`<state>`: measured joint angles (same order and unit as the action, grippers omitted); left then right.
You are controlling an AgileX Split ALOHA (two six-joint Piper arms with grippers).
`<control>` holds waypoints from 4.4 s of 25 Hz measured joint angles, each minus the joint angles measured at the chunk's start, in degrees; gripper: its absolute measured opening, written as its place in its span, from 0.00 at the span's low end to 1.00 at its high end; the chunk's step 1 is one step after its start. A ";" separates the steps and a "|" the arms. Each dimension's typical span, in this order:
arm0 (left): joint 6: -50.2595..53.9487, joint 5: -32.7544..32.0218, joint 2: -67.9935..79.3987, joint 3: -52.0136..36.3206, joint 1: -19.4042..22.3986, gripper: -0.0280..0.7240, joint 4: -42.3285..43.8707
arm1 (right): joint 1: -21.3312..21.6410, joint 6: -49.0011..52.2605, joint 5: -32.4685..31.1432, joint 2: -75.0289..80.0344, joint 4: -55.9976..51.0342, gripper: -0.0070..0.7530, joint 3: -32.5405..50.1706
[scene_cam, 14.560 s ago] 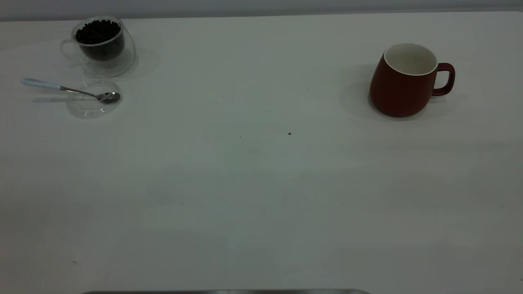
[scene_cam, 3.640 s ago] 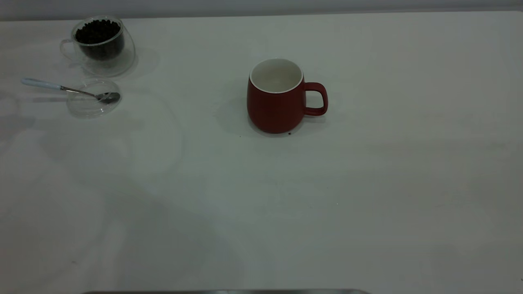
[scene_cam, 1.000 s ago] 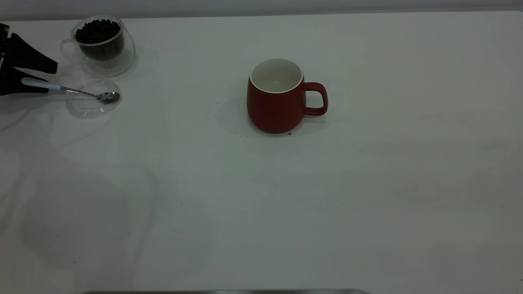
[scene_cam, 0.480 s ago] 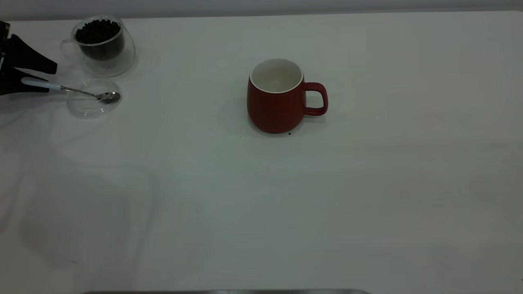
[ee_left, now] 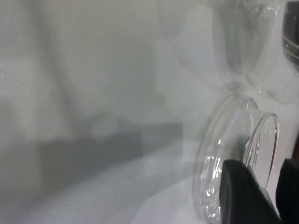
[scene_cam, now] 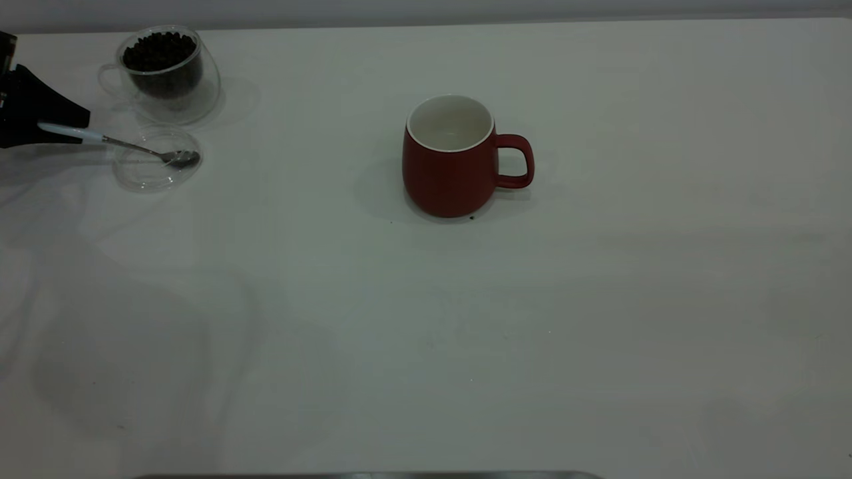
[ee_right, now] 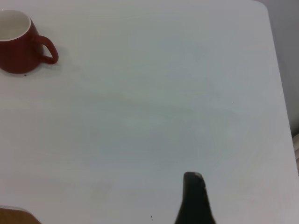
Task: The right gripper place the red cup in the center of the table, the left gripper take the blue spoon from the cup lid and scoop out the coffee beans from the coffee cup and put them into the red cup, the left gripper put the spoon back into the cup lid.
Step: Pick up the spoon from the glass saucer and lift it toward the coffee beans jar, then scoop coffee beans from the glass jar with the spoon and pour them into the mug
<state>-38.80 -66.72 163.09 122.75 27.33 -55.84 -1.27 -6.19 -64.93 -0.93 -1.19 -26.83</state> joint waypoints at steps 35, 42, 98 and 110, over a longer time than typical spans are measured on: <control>1.12 0.00 -3.55 0.04 -5.15 0.36 2.45 | 0.00 0.00 0.00 0.00 0.00 0.78 0.00; 0.49 0.00 -1.90 0.04 -6.33 0.36 2.63 | 0.00 0.00 0.00 0.00 0.00 0.78 0.00; 13.02 0.00 -10.08 -0.02 -9.04 0.20 -1.20 | 0.00 0.00 0.00 0.00 0.00 0.78 0.00; 9.74 0.00 -21.63 -0.68 -6.74 0.20 -0.97 | 0.00 0.00 0.00 0.00 0.00 0.78 0.00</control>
<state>-29.06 -66.72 141.46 122.07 20.58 -56.81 -1.27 -6.19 -64.93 -0.93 -1.19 -26.83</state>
